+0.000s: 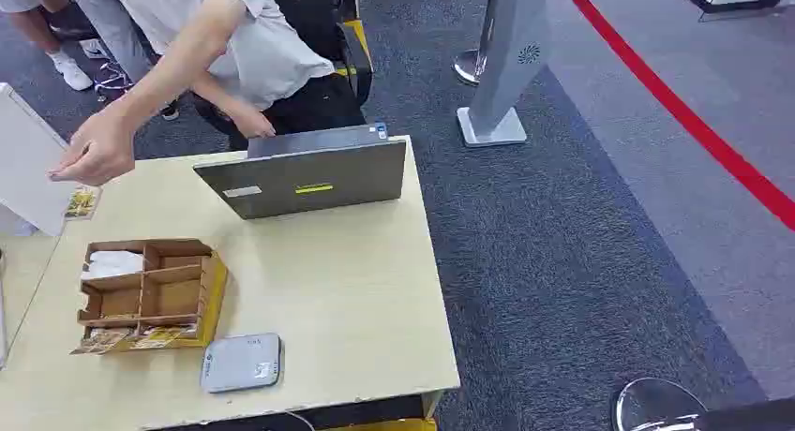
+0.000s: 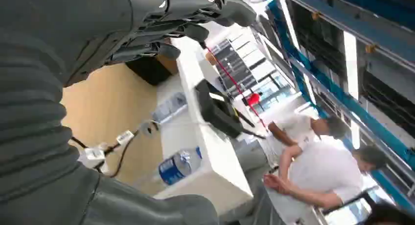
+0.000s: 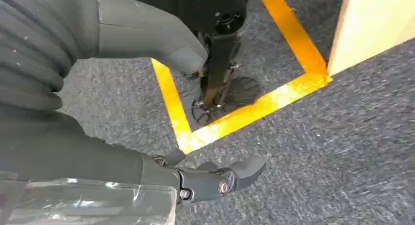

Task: Pass the card to the sensor for recognition and then transmit it.

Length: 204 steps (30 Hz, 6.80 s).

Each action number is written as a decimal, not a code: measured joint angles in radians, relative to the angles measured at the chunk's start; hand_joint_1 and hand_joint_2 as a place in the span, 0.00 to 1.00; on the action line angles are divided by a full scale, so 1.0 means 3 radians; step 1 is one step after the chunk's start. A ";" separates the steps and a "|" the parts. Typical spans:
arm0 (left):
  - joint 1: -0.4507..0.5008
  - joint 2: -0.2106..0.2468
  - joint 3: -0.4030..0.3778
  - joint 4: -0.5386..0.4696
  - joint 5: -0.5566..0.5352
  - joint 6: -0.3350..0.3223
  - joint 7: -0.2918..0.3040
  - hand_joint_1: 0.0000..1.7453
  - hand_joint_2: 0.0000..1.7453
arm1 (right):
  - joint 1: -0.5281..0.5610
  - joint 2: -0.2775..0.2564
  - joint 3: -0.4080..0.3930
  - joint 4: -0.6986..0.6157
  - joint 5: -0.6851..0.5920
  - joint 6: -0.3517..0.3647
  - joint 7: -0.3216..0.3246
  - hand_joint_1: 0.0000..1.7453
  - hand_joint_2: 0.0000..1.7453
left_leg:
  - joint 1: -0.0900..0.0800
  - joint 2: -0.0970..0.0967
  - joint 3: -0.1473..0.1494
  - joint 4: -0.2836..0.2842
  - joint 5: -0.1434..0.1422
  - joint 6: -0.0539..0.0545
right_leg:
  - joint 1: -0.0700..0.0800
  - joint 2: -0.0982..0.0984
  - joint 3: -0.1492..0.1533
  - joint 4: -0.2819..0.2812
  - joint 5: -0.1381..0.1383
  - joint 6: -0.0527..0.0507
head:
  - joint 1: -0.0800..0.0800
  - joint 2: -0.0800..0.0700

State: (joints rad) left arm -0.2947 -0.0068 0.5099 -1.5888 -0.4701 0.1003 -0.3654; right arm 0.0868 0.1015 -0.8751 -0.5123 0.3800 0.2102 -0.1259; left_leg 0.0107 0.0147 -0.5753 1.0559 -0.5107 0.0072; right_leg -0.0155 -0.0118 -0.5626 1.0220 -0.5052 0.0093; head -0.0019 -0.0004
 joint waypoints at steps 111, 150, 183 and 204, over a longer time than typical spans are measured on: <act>0.1560 0.0935 -0.2941 -0.0062 -0.2183 0.0806 0.1182 1.00 1.00 | -0.0333 0.0669 -0.2079 -0.0900 0.3022 0.0974 -0.0108 0.00 1.00 | -0.0002 0.0022 0.0000 -0.0001 -0.0008 0.0004 | -0.0002 0.0017 -0.0001 -0.0003 -0.0001 0.0001 | -0.0003 0.0000; 0.1301 0.1179 -0.3292 -0.0001 -0.2147 0.0589 0.1086 1.00 1.00 | -0.0341 0.0670 -0.2080 -0.0904 0.3175 0.0975 -0.0187 0.00 1.00 | -0.0001 0.0020 0.0003 -0.0001 -0.0006 0.0001 | -0.0002 0.0016 0.0000 -0.0001 0.0000 0.0001 | -0.0001 0.0000; -0.1183 0.1350 -0.2729 0.0244 -0.2849 -0.0038 0.1613 0.00 1.00 | -0.0309 0.0670 -0.2080 -0.0795 0.3541 0.0954 -0.0080 0.00 1.00 | 0.0001 0.0024 -0.0007 0.0000 0.0013 -0.0004 | 0.0002 0.0020 -0.0012 0.0001 0.0020 -0.0007 | -0.0003 0.0000; 0.0419 0.1412 -0.2565 -0.1139 -0.2338 0.0273 0.1506 0.00 1.00 | -0.0281 0.0670 -0.2081 -0.0782 0.3130 0.0857 -0.0009 0.00 1.00 | -0.0002 0.0044 -0.0003 -0.0003 -0.0003 -0.0003 | -0.0002 0.0041 -0.0010 0.0000 0.0012 -0.0003 | 0.0003 0.0000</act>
State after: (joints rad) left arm -0.1688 0.4169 -0.2595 -1.9304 -1.1715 0.1822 0.0863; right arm 0.0024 0.3025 -1.4996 -0.7469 1.3189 0.4674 -0.1285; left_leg 0.0102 0.0278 -0.5764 1.0549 -0.5117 0.0064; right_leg -0.0160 0.0007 -0.5658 1.0218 -0.5017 0.0083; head -0.0011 -0.0004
